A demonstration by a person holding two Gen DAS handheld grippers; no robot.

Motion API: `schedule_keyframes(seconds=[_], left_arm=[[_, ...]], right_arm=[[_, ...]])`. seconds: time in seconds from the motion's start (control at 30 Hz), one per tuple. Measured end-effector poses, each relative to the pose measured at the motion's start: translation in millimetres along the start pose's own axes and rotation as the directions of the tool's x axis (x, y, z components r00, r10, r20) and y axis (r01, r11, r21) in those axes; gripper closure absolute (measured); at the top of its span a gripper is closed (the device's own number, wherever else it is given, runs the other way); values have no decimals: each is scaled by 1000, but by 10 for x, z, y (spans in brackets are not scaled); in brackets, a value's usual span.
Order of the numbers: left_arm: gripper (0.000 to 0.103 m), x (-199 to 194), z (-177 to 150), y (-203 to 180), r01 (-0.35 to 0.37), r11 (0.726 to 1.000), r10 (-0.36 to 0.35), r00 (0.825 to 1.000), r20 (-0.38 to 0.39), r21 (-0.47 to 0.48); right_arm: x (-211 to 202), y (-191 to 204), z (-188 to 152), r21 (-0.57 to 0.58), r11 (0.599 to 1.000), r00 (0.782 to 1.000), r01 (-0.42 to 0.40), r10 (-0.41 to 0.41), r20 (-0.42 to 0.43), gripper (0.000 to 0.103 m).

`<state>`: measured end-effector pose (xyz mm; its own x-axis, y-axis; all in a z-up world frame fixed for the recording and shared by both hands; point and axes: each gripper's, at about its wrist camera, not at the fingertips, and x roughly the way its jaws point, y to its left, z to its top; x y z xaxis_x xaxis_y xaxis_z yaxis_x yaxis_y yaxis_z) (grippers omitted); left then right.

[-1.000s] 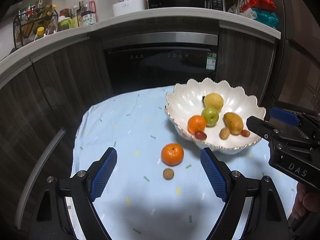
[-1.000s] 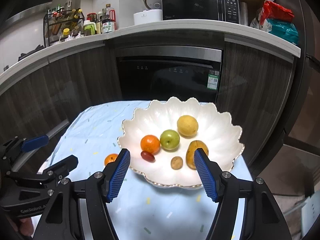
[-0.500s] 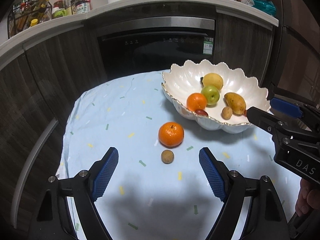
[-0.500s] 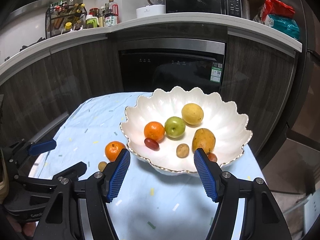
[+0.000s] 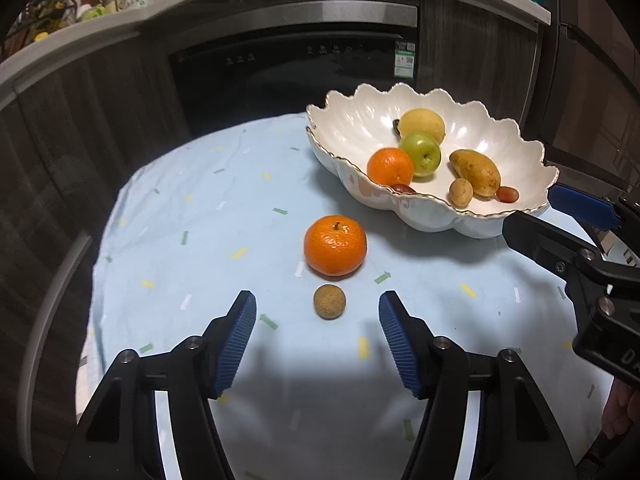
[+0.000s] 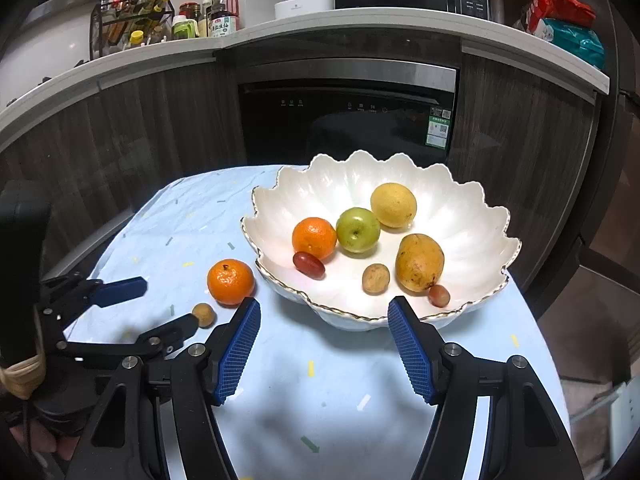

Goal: Organize fruits
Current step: 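Withdraw both open grippers from the bowl toward the mandarin and small brown fruit, then close the left gripper on the small brown fruit while the right gripper grasps the mandarin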

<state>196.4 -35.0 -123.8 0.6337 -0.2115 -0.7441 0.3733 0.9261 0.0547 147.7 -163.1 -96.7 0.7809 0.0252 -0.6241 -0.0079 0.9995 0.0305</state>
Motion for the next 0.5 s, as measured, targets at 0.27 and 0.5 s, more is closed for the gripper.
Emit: schedule_keyframes(seconds=[0.27,0.5], left_arm=[[53,223,40,-8,23,999,-22,999,-45,23],[63,359,23,-25,44,998,-40,996,-81,40]], right_arm=[[103,20,-30,24,999,999,-21,22,-30,36],[196,32,-74,42,999,998,-26,29,-62,36]])
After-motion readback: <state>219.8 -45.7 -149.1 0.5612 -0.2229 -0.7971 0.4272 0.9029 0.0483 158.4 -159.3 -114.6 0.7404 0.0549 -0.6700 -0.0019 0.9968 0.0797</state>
